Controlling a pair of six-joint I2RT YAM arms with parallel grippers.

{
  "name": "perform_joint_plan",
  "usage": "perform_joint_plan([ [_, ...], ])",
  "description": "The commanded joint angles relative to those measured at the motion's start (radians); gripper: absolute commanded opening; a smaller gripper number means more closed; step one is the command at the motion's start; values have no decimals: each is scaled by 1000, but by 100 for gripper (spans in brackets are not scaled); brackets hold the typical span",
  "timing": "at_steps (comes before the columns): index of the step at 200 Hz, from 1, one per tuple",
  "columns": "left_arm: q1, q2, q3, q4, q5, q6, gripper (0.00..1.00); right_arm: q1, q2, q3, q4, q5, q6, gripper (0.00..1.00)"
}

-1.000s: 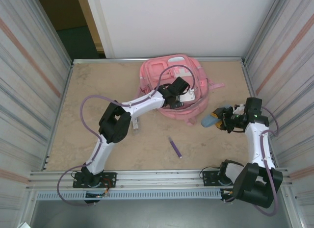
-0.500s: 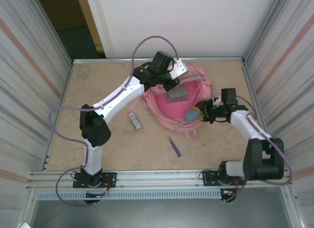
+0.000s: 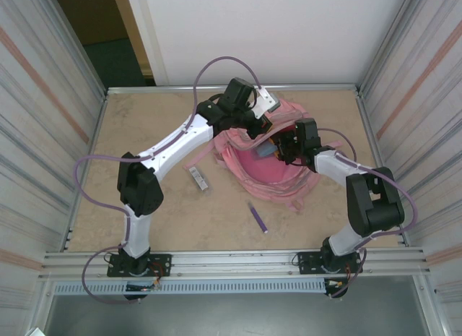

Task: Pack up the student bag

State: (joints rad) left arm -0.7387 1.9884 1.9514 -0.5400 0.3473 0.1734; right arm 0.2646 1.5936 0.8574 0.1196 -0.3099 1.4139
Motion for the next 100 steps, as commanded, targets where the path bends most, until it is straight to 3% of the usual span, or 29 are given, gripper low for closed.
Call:
perform_joint_plan([
  [1,2,-97,25,186,108,-73,0,11,70,-49,101,52,105,38],
  [29,2,-92,25,211,153,-102,0,21,129,2,67,15,52,43],
  [56,2,-98,3,236,190,-131,0,33,207,19,162,20,38,45],
  [100,3,-127,-91,311,220,-150,0,60,404,202,255,-45,28,47],
])
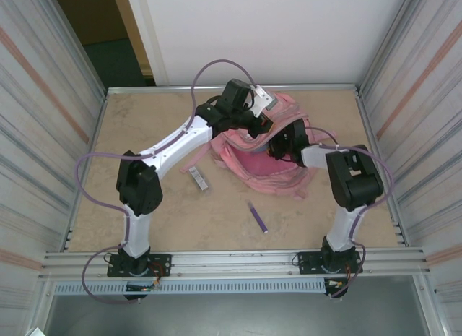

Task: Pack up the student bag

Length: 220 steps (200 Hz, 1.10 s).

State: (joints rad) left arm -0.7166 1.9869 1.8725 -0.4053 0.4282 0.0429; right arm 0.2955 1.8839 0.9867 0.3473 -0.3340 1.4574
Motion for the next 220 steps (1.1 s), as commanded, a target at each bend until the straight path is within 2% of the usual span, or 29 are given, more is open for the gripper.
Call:
perform_joint_plan([
  [1,-20,-126,-13,176,139,-19,0,29,118,77,27,-22,-15,47],
  [20,-19,-131,-26,169,128,-5,0,30,173,129,75,-52,-28,50],
  [32,-15,-136,-36,165,113,8,0,28,210,169,115,-124,-44,52],
  [49,-5,-146,-58,162,68,24,0,19,212,202,55,-197,-78,56],
  [69,15,-154,-97,163,13,44,0,3,143,193,-98,-212,-178,62],
  [102,65,-154,-180,218,-20,8,0,-45,21,162,-310,-218,-381,64],
  [135,88,-132,-223,255,-15,-16,0,-105,-65,159,-527,-233,-554,64],
  [187,89,-73,-236,236,70,-48,0,-252,-308,-2,-668,-279,-685,64],
  [195,88,-70,-240,225,85,-59,8,-278,-354,-21,-702,-273,-722,64],
  [210,90,-90,-250,191,95,-70,30,-310,-444,-38,-784,-218,-791,64],
  [220,93,-127,-276,185,73,-87,37,-321,-506,-40,-837,-157,-823,64],
])
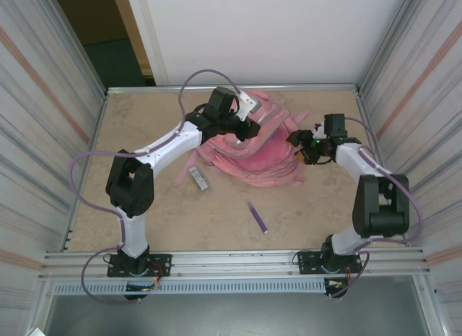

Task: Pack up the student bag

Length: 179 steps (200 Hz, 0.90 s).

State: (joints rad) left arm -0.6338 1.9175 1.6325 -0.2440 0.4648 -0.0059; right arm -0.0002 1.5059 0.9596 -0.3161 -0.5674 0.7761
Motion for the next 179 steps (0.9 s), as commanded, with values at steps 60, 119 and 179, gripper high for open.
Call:
perform_joint_plan([
  [60,105,-247,-240,-97,-280,-321,58,203,-440,-9,-282,477,-375,68],
  [119,224,-138,-312,-72,-278,-428,61,444,-402,87,-316,390,-381,67],
  [179,250,-56,-307,-130,-352,-524,58,604,-282,110,-341,496,-353,67],
])
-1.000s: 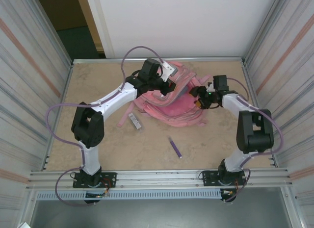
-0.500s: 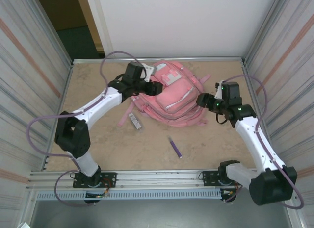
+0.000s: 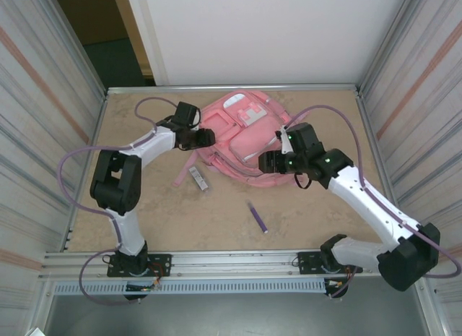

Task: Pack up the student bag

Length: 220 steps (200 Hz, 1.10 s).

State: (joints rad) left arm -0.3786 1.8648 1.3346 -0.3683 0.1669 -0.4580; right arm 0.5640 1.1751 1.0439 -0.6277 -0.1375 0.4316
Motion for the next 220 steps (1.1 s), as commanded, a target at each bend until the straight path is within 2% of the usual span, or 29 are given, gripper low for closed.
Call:
perform_joint_plan([
  [1,-5,-3,-11,-4,-54,-73,58,41,53,26,-29,67,-9,67],
  [20,-5,20,-21,53,-58,-85,47,85,114,42,-12,82,1,66],
  [39,-5,57,13,75,13,-70,18,120,191,69,0,102,41,65],
  [53,-8,50,33,45,67,-90,6,149,246,98,-9,148,94,65],
  [62,-12,25,30,15,62,-119,0,169,280,122,-26,200,147,65],
  [81,-34,-68,-36,22,40,-211,0,219,345,173,-51,292,280,65],
  [98,-53,-140,-112,86,92,-297,0,266,394,215,-81,379,495,65],
  [122,-67,-183,-173,162,205,-396,0,304,435,203,-28,349,773,59],
  [148,-78,-191,-216,244,298,-474,0,330,477,223,-33,381,962,55],
  [183,-88,-191,-245,292,342,-493,0,341,512,198,83,311,1096,55],
  [220,-89,-207,-293,350,371,-544,0,321,583,263,57,407,1108,55],
])
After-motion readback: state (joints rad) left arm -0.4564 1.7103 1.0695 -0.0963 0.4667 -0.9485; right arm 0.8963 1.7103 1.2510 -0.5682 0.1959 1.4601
